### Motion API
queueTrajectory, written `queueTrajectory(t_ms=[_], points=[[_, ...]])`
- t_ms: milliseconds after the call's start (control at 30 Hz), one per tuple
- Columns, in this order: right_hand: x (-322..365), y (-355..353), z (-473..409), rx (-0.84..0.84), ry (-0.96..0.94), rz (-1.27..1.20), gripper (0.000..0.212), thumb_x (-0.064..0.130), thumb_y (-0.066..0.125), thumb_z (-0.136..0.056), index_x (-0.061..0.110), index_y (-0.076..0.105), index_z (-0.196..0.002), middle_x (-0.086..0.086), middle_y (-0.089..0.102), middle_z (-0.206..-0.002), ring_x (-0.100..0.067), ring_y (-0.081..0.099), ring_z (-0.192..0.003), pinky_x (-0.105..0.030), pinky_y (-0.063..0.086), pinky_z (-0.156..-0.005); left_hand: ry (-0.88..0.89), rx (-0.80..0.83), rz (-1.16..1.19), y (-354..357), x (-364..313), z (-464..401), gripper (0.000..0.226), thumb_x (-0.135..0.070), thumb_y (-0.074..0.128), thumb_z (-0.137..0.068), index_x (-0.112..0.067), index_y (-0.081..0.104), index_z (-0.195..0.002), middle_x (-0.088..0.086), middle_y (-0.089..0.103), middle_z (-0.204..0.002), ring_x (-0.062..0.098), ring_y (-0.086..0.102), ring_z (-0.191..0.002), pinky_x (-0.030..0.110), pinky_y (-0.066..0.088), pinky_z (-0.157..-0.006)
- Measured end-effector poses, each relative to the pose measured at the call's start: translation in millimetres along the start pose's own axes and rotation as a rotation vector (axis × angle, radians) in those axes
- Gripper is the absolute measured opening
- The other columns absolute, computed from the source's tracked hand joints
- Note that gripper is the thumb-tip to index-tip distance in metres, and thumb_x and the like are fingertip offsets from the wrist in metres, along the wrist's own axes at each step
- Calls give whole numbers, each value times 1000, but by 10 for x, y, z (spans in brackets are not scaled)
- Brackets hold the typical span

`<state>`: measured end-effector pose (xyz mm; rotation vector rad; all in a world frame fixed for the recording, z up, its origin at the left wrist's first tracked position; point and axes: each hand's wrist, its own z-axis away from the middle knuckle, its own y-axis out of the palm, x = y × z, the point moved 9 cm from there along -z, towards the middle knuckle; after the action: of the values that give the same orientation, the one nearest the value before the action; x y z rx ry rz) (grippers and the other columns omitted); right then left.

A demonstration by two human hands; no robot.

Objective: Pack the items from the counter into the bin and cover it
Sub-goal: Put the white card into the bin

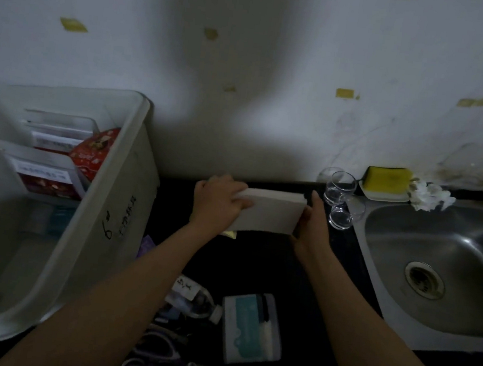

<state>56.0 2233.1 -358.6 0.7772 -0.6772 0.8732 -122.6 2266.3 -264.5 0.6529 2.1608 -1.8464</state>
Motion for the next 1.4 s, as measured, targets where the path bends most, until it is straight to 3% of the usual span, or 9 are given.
queueTrajectory(t_ms=[100,233,333,467,567,867,1000,1167,1400], points=[[108,127,127,11,-31,45,44,62,43,-86,27,63,-104,4,61,-118,-16,51,-114,-43,32,-98,-119,-45,286,-356,52,-37,73,-64,56,-61,-15,69,-112,9,65,-113,26,58,-110,39,42,-98],[201,521,283,187,-28,6,60,63,42,-87,23,51,-130,5,55,-126,-13,47,-118,-43,30,-100,-259,-110,667,-752,180,-43,45,-25,75,-78,-5,65,-117,7,66,-113,22,62,-104,36,49,-97],[277,1040,474,367,-36,-29,57,61,41,-90,24,51,-132,4,60,-129,-14,52,-120,-41,34,-103,-307,-137,874,-1003,288,-27,36,-17,72,-81,-6,65,-115,3,65,-103,17,62,-94,29,53,-82],[432,1743,763,509,-189,-141,46,41,45,-96,18,45,-136,-7,61,-128,-25,57,-119,-45,49,-97,-160,-284,714,-1672,456,41,31,-18,71,-82,-7,67,-110,-1,64,-95,11,59,-85,17,49,-70],[517,2221,1017,535,-295,-180,41,34,47,-97,17,47,-134,-8,61,-129,-25,58,-119,-47,44,-103,-56,-287,668,-2135,679,94,33,-21,73,-80,-5,65,-108,4,65,-100,15,60,-90,26,51,-79],[422,3679,1755,558,-541,316,13,28,57,-92,17,63,-92,-3,70,-96,-16,67,-85,-24,57,-75,-165,-317,800,-3207,1953,340,32,-26,67,-85,-21,57,-115,-8,64,-101,5,63,-89,20,53,-82],[-155,4245,1912,729,-498,719,15,30,57,-92,18,64,-97,4,67,-86,-12,65,-77,-18,54,-64,-209,-35,557,-3381,2496,512,7,-32,69,-83,-33,65,-89,-14,66,-90,-7,64,-74,11,52,-68],[-915,4651,1833,831,-401,1095,27,38,54,-92,28,55,-117,9,63,-89,-8,63,-77,-19,51,-63,-326,350,273,-3106,3134,733,32,-26,65,-86,-18,62,-117,-6,65,-103,8,61,-92,26,53,-82],[-1780,4591,1297,676,-119,1317,44,43,61,-86,12,61,-116,-8,65,-115,-22,63,-96,-34,50,-86,-479,393,107,-2385,3736,798,26,-23,60,-89,-13,56,-113,5,61,-108,16,58,-91,29,49,-76]])
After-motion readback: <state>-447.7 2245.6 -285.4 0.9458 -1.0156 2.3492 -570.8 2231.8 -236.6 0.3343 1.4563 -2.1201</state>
